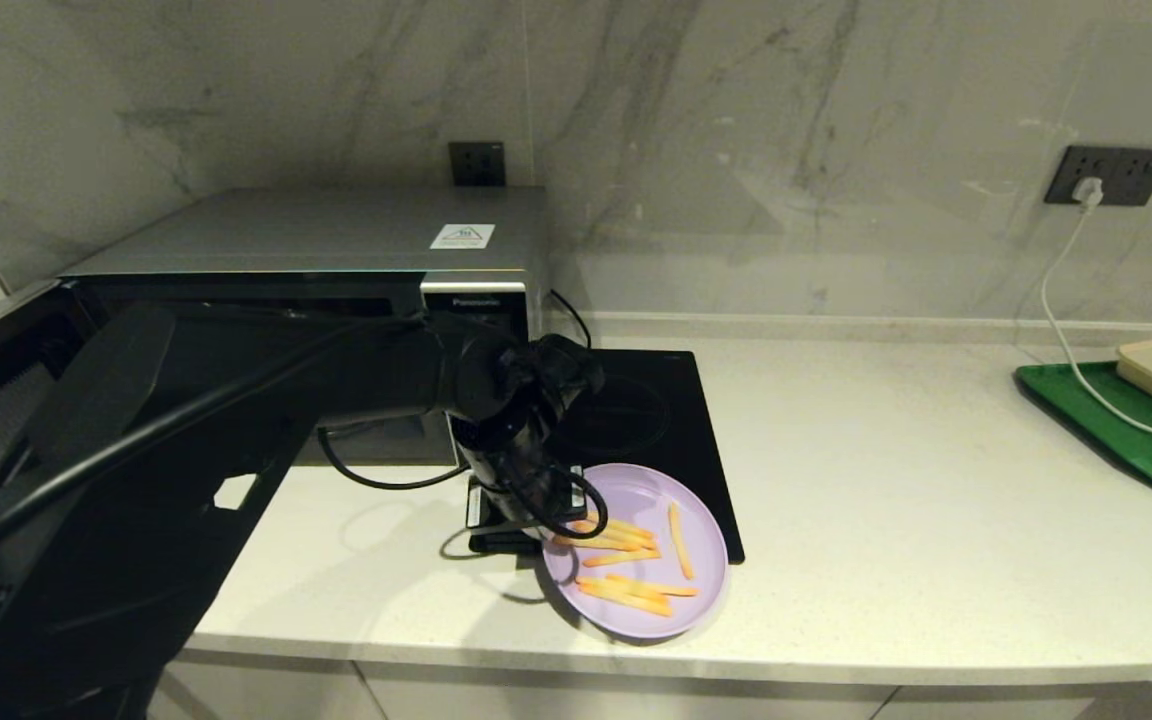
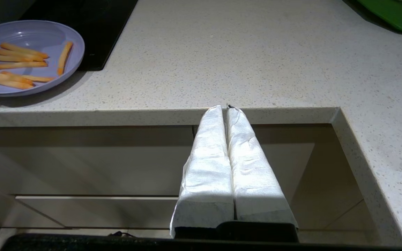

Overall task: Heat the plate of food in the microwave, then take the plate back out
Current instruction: Put the plate in the microwave oven

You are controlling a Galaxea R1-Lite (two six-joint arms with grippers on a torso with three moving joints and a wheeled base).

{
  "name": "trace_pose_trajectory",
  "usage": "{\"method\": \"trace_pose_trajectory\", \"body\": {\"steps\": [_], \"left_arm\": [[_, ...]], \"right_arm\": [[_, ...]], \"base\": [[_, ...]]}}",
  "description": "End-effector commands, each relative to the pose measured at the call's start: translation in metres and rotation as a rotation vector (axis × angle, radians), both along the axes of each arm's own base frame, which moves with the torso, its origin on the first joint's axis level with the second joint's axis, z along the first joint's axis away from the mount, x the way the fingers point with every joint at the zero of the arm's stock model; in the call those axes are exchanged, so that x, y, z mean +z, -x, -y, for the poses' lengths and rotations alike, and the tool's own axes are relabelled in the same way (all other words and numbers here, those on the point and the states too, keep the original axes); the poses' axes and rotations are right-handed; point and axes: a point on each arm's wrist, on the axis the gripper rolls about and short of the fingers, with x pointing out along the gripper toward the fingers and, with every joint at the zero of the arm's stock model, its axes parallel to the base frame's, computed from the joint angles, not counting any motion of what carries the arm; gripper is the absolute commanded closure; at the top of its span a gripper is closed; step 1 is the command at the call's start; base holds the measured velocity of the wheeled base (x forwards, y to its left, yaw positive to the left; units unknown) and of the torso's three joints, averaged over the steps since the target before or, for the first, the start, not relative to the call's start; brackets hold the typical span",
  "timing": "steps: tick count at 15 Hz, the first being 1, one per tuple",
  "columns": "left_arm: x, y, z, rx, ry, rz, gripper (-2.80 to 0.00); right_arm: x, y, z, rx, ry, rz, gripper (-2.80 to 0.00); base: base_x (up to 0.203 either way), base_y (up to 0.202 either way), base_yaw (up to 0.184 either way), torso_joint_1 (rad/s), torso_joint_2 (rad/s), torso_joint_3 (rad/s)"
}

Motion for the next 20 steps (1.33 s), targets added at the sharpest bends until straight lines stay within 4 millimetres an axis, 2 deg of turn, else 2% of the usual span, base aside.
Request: {"method": "trace_pose_trajectory", "body": {"steps": [1,9,20], "left_arm": [[0.003,0.0,-0.002,0.0,0.061,-0.04,0.0],[-0.001,-0.007,-0.021,0.05,0.139,-0.124,0.0],[0.025,0.004,-0.048,0.056,0.239,-0.134,0.0]], "right_arm": [[0.0,0.0,0.0,0.0,-0.001,-0.002,0.0],[0.0,0.0,0.0,0.0,-0.001,-0.002,0.0],[0.0,0.0,0.0,0.0,-0.001,-0.002,0.0]], "base": [[0.0,0.0,0.0,0.0,0.0,0.0],[0.0,0.0,0.0,0.0,0.0,0.0],[0.0,0.0,0.0,0.0,0.0,0.0]]}}
